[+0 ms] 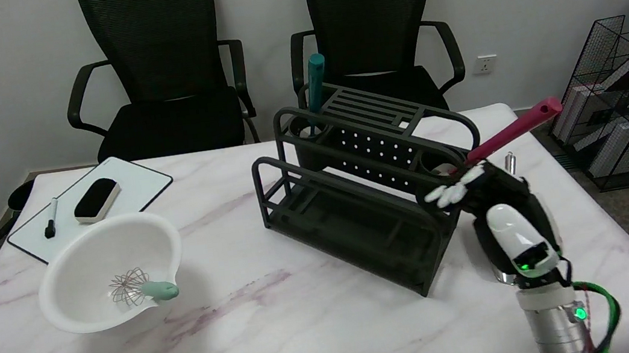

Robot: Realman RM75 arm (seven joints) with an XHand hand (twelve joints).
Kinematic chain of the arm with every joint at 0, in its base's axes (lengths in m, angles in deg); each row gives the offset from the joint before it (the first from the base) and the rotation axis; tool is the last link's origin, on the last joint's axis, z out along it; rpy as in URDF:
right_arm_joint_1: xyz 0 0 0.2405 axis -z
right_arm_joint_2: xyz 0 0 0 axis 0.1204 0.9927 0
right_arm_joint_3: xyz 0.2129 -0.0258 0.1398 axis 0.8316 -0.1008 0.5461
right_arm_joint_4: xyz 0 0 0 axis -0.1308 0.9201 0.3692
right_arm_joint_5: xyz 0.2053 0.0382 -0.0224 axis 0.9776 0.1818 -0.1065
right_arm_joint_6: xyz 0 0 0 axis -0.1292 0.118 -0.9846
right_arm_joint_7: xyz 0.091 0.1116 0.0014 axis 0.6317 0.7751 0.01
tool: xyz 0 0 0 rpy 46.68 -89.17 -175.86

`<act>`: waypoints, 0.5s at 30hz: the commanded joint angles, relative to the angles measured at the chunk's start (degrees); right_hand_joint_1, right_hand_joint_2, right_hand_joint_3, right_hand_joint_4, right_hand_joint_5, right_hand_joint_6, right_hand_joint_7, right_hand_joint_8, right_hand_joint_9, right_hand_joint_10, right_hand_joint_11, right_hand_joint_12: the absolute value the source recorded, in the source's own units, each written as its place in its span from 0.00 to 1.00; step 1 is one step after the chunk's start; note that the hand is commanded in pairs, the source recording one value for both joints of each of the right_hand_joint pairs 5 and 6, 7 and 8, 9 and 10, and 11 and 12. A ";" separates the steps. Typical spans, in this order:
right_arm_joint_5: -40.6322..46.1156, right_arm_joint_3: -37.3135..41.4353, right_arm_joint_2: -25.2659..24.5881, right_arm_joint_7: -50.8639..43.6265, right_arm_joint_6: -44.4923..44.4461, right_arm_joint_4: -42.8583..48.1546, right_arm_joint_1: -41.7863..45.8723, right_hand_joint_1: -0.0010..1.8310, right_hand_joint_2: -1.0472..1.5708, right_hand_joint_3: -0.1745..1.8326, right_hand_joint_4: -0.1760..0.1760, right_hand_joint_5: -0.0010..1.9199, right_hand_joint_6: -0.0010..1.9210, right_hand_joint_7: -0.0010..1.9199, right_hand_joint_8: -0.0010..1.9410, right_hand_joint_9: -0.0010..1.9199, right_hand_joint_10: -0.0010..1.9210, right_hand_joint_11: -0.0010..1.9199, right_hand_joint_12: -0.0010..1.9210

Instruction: Pick up the pink sponge bottle brush.

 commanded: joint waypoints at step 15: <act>24.48 4.02 2.93 7.22 -6.22 -17.61 -2.80 0.50 0.57 0.58 0.50 0.44 0.44 0.52 0.51 0.47 0.47 0.42 0.42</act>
